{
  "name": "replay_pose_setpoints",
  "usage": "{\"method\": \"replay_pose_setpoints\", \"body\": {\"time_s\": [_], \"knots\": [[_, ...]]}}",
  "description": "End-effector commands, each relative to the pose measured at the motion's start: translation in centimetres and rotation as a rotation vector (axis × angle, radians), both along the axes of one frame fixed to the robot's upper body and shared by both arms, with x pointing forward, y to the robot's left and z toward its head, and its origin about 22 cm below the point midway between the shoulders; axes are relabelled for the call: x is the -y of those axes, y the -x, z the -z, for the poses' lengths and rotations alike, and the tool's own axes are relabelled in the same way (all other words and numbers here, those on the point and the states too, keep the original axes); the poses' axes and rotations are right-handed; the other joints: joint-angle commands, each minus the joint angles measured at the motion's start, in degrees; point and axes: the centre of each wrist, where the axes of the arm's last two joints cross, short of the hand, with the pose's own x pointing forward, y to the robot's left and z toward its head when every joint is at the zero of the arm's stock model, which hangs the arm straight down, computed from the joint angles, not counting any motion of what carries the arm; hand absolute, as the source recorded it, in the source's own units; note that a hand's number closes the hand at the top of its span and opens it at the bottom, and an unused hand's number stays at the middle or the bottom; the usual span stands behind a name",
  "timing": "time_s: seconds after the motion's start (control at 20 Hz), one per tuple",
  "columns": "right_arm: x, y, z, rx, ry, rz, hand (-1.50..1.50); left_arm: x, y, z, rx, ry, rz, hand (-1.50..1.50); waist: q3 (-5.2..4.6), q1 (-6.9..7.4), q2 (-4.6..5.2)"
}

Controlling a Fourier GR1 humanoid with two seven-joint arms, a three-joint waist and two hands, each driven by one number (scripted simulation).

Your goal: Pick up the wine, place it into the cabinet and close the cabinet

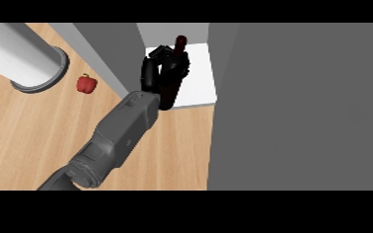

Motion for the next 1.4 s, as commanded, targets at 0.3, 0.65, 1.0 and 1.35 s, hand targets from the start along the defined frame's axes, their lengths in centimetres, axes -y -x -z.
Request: {"method": "replay_pose_setpoints", "body": {"time_s": [0.3,0.65,1.0,1.35], "knots": [[0.0,-1.5,1.0,-0.005,-0.020,-0.017,-1.50,0.2,0.2,0.6,-0.026,-0.032,-0.021,1.50,-0.22,-0.72,1.11],[0.1,-1.3,0.0,-0.009,-0.015,-0.006,-1.50,0.1,-0.8,-0.6,-0.024,-0.011,-0.022,1.50,-0.26,-0.39,1.12],[0.6,0.1,0.2,-0.010,-0.011,0.003,-1.50,-0.7,-1.5,-1.2,-0.022,-0.063,-0.032,1.50,-0.22,-0.21,0.98],[0.0,0.1,-0.3,0.003,-0.012,-0.023,-1.50,-1.4,-3.3,-4.3,-0.003,-0.071,-0.087,1.50,-0.28,-0.61,1.23]]}}
